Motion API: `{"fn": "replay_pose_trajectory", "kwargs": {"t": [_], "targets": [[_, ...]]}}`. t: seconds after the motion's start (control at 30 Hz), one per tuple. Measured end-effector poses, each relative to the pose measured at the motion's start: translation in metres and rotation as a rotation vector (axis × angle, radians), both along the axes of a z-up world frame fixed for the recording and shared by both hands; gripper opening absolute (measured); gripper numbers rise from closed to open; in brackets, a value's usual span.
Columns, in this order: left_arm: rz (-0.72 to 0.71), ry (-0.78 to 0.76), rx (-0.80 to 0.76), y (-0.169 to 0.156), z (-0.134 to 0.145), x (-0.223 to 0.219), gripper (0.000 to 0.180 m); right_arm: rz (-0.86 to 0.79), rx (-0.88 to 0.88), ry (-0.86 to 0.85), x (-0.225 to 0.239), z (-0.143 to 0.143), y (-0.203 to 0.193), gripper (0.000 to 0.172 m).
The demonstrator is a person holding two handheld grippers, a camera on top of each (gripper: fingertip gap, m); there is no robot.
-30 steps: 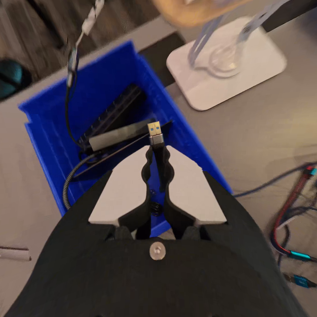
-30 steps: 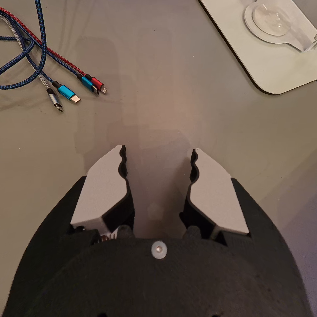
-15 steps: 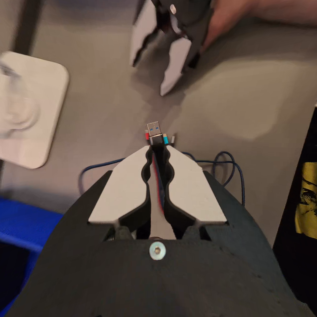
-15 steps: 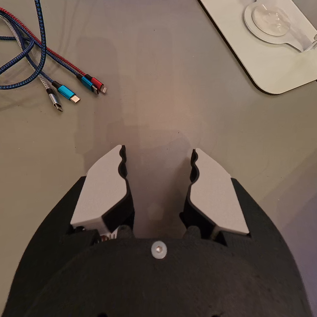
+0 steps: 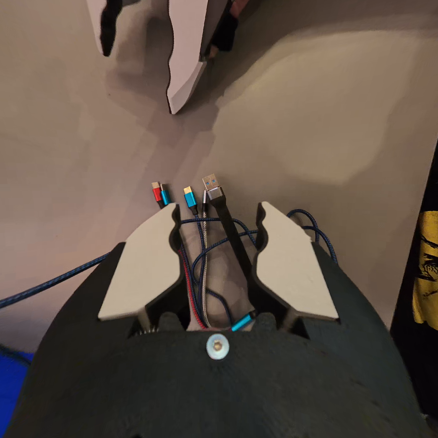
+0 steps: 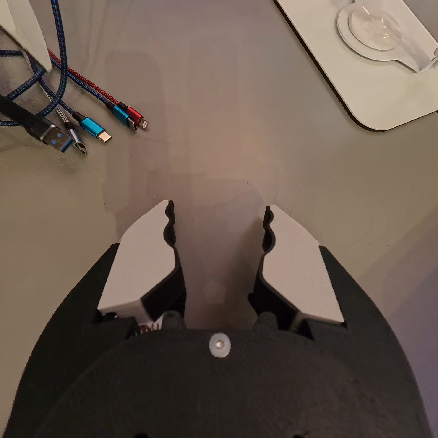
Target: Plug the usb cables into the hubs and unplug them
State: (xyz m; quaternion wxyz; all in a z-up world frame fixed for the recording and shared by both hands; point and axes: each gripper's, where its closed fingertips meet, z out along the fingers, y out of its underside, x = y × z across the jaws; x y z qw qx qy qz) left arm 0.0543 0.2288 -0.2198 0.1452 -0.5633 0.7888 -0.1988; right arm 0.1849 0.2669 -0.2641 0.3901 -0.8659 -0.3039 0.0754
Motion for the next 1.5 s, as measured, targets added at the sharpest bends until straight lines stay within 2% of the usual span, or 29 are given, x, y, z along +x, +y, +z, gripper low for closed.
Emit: {"fn": "replay_pose_trajectory", "kwargs": {"t": [0.13, 0.23, 0.37, 0.47, 0.53, 0.67, 0.8, 0.9, 1.0, 1.2, 1.5], "targets": [[0.013, -0.073, 0.04, 0.011, 0.035, -0.007, 0.069, 0.0, 0.0, 0.0, 0.0, 0.0, 0.0, 0.071], [0.05, -0.155, 0.139, 0.041, 0.079, -0.018, 0.062, -0.001, -0.001, 0.0, 0.0, 0.0, 0.0, 0.071], [0.157, -0.173, 0.313, 0.124, 0.128, -0.046, 0.047, -0.001, -0.003, 0.003, 0.0, 0.0, 0.0, 0.072], [0.234, -0.105, 0.377, 0.195, 0.135, -0.069, 0.047, -0.001, -0.004, 0.003, 0.0, 0.0, 0.0, 0.072], [0.3, -0.056, 0.414, 0.241, 0.133, -0.083, 0.046, -0.001, -0.004, 0.004, 0.0, 0.0, 0.0, 0.072], [0.39, -0.008, 0.438, 0.311, 0.116, -0.094, 0.042, -0.002, -0.006, 0.005, 0.0, 0.0, 0.0, 0.072], [0.419, 0.052, 0.432, 0.35, 0.079, -0.085, 0.044, -0.002, -0.007, 0.005, 0.0, 0.0, 0.0, 0.072], [0.407, 0.164, 0.506, 0.377, 0.045, -0.082, 0.05, -0.001, -0.006, 0.005, 0.0, 0.0, 0.0, 0.072], [0.393, 0.225, 0.54, 0.395, 0.019, -0.077, 0.054, -0.001, -0.006, 0.005, 0.0, 0.0, 0.0, 0.072], [0.396, 0.268, 0.516, 0.418, -0.006, -0.069, 0.058, 0.001, -0.006, 0.005, 0.0, 0.0, 0.0, 0.071], [0.248, 0.151, 0.636, 0.428, -0.015, -0.05, 0.079, 0.005, -0.003, 0.003, -0.001, 0.0, -0.001, 0.071]]}}
